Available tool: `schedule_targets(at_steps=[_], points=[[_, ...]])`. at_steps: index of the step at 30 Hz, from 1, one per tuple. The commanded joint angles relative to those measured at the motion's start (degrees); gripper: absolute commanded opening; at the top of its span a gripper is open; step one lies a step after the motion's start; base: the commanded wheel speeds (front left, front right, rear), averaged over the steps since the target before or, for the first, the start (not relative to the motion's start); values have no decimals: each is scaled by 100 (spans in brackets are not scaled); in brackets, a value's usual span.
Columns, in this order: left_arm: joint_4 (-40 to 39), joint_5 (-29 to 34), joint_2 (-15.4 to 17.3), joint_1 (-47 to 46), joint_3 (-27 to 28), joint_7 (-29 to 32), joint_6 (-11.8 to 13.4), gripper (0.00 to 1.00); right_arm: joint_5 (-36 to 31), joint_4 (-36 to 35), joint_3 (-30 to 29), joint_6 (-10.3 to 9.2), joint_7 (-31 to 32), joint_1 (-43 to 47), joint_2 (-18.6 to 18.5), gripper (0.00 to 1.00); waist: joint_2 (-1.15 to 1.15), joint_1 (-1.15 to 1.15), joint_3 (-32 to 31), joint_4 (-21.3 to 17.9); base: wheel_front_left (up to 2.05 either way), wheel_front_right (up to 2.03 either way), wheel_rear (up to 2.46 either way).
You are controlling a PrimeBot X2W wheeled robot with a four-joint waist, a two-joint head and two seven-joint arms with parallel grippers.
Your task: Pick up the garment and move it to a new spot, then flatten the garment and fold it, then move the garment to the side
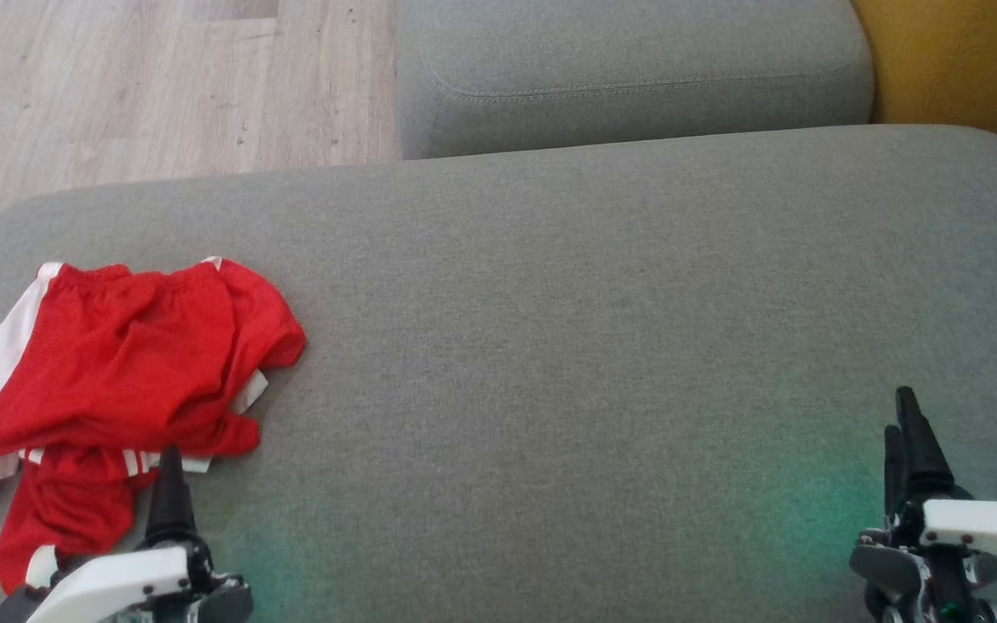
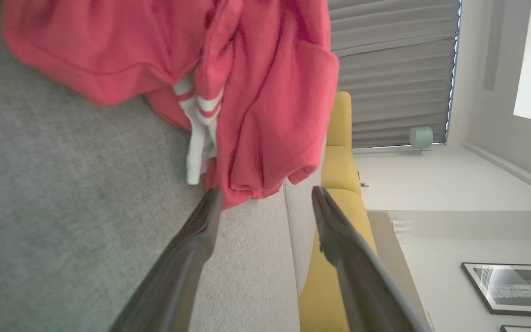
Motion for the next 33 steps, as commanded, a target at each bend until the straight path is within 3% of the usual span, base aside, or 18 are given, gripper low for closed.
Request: schedule_targets(at_steps=[1,26,33], points=[[-245,162,32,-245,-8,-69,47,100,-215,-239,64,8,-72,-234,-25,100,0,0,-1,3,0,0,0],[-808,2520,40,-216,-555,-511,573,100,-2301,-551,357,17,-511,-151,-30,100,0,0,-42,83,0,0,0],[-889,3104,59,-152,-710,-631,540,100,-2878,-621,545,20,-630,-91,-32,100,0,0,-57,104,0,0,0]])
